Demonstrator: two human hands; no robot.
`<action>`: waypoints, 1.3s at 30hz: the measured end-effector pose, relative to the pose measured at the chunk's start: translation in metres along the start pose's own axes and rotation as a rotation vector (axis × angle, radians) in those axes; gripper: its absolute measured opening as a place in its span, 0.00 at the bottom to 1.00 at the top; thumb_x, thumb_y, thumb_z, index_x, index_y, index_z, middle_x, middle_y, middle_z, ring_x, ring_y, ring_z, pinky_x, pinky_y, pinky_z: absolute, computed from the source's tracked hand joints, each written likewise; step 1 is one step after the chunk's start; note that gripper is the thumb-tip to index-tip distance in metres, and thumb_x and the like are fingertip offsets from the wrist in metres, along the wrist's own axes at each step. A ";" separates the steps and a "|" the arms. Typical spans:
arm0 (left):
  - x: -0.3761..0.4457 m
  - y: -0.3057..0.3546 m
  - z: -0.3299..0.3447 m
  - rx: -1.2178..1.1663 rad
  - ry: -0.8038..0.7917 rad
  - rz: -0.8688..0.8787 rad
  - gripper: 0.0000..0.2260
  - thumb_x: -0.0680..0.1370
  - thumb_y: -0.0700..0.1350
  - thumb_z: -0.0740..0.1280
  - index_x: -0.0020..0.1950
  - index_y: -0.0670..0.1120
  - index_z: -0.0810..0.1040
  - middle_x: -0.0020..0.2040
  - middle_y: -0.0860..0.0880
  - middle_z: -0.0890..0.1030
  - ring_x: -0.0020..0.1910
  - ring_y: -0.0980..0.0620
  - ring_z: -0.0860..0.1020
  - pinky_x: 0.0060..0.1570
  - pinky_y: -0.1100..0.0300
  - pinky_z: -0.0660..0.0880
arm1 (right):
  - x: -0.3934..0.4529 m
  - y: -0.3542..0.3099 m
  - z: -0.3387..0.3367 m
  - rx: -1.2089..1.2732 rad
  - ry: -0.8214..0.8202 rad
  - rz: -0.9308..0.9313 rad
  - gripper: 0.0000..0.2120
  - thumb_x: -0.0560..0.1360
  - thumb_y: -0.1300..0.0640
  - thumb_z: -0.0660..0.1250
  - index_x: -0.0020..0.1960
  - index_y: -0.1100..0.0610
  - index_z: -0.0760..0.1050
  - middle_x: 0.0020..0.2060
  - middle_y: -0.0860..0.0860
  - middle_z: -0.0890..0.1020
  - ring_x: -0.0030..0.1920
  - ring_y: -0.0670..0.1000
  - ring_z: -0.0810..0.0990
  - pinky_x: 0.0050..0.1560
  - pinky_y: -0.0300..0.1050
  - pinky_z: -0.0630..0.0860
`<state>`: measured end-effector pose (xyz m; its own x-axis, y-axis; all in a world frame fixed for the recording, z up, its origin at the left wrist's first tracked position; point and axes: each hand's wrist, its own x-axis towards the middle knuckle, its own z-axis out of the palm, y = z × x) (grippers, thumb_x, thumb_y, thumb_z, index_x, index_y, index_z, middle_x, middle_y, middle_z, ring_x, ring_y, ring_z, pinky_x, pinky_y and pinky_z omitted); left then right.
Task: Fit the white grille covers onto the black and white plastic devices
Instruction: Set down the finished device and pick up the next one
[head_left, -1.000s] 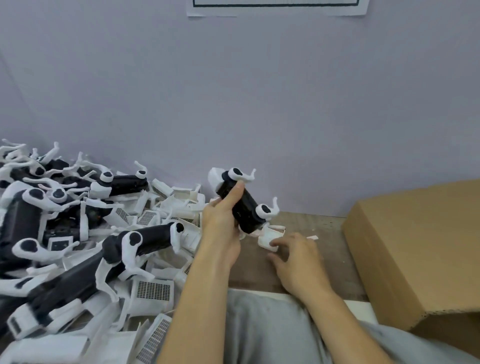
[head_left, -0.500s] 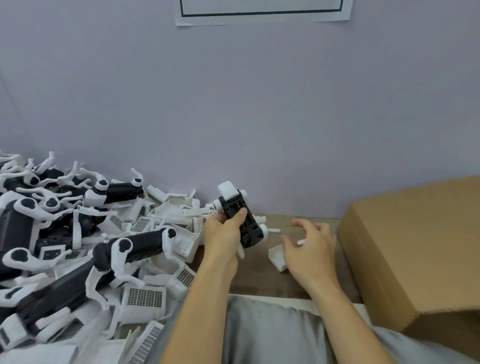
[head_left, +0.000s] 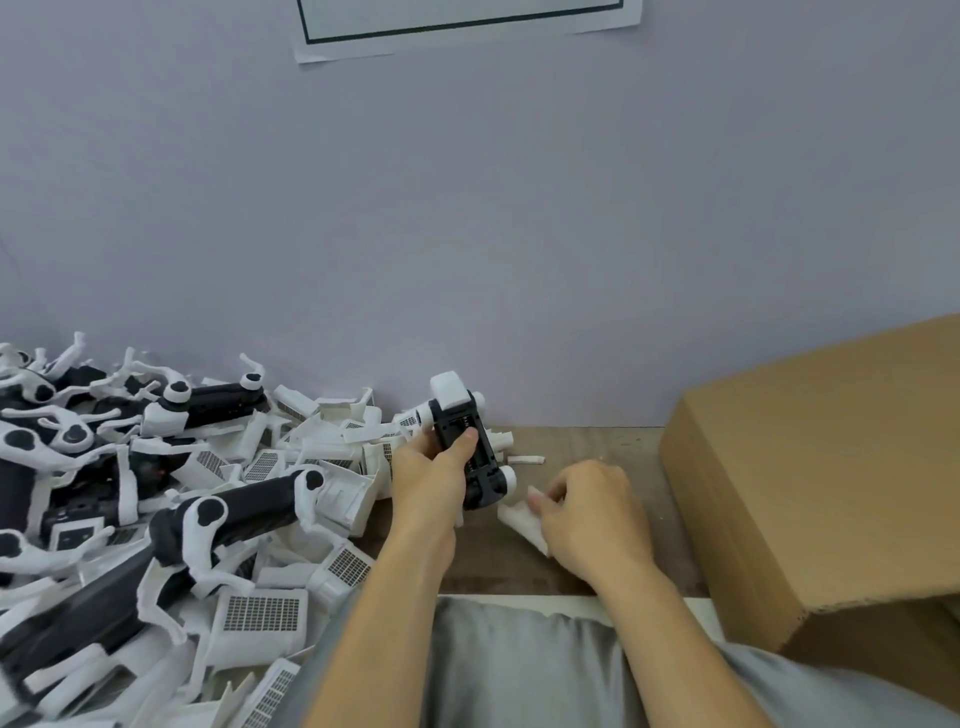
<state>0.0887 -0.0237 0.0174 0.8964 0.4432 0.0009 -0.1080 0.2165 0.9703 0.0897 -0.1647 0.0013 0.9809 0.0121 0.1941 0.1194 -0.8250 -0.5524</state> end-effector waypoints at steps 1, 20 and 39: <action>0.001 0.000 0.000 0.009 -0.012 0.009 0.07 0.80 0.40 0.67 0.57 0.45 0.81 0.45 0.50 0.87 0.45 0.52 0.85 0.54 0.48 0.81 | 0.000 -0.001 -0.003 -0.004 0.043 0.006 0.14 0.80 0.44 0.65 0.41 0.51 0.78 0.42 0.49 0.79 0.47 0.53 0.77 0.47 0.49 0.76; -0.011 0.001 0.015 -0.203 -0.304 -0.215 0.14 0.78 0.46 0.60 0.44 0.46 0.85 0.41 0.45 0.85 0.38 0.48 0.83 0.36 0.57 0.71 | 0.001 -0.022 -0.002 0.547 0.294 -0.416 0.12 0.75 0.61 0.71 0.50 0.45 0.73 0.49 0.42 0.76 0.51 0.41 0.75 0.49 0.27 0.69; -0.018 -0.001 0.018 0.052 -0.273 0.116 0.08 0.81 0.44 0.66 0.55 0.43 0.83 0.50 0.41 0.86 0.51 0.43 0.84 0.54 0.47 0.81 | 0.011 -0.015 0.001 1.222 -0.044 0.065 0.09 0.80 0.56 0.68 0.53 0.59 0.84 0.44 0.52 0.88 0.48 0.50 0.87 0.50 0.44 0.81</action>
<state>0.0808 -0.0477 0.0204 0.9625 0.2104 0.1710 -0.2010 0.1302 0.9709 0.0991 -0.1515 0.0109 0.9920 0.0287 0.1230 0.1121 0.2485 -0.9621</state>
